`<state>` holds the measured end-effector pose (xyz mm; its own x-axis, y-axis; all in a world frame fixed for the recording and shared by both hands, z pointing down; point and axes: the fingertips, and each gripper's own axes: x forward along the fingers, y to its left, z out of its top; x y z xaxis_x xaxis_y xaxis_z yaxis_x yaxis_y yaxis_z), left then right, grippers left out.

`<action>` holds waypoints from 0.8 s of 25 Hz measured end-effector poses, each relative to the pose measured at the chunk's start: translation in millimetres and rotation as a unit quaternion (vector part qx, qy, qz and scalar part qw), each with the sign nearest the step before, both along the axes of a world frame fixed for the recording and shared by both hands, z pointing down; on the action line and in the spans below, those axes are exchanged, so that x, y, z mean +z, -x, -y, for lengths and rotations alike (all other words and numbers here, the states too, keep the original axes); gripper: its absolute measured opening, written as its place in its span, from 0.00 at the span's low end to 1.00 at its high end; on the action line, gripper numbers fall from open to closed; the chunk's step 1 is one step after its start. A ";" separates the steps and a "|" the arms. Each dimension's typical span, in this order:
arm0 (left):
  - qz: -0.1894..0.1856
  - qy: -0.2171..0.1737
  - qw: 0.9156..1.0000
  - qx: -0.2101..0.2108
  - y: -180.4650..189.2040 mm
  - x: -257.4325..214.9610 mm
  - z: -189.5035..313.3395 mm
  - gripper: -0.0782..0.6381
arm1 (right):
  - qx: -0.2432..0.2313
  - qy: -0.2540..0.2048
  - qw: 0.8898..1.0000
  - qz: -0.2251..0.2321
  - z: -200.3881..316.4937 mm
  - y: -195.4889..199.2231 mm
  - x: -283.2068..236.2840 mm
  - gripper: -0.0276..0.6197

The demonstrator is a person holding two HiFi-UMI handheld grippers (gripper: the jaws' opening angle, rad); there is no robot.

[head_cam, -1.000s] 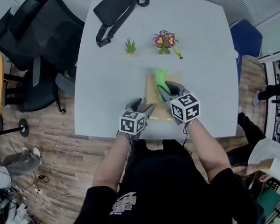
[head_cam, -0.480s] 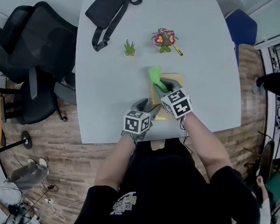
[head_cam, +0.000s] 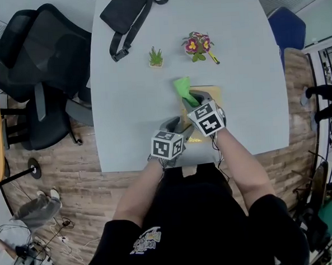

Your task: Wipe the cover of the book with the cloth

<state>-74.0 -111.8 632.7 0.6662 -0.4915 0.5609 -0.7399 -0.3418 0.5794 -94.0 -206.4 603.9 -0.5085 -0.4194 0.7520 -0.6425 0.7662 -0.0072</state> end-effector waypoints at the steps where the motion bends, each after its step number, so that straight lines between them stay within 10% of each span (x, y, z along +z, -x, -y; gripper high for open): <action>1: 0.001 -0.002 1.000 -0.001 0.1 -0.6 -0.3 0.49 | 0.001 0.001 1.000 0.002 0.4 -0.6 -0.4 0.19; 20: 0.005 -0.013 1.000 -0.004 1.5 -1.7 -0.1 0.49 | 0.109 -0.019 0.994 0.002 30.9 -93.7 -2.3 0.19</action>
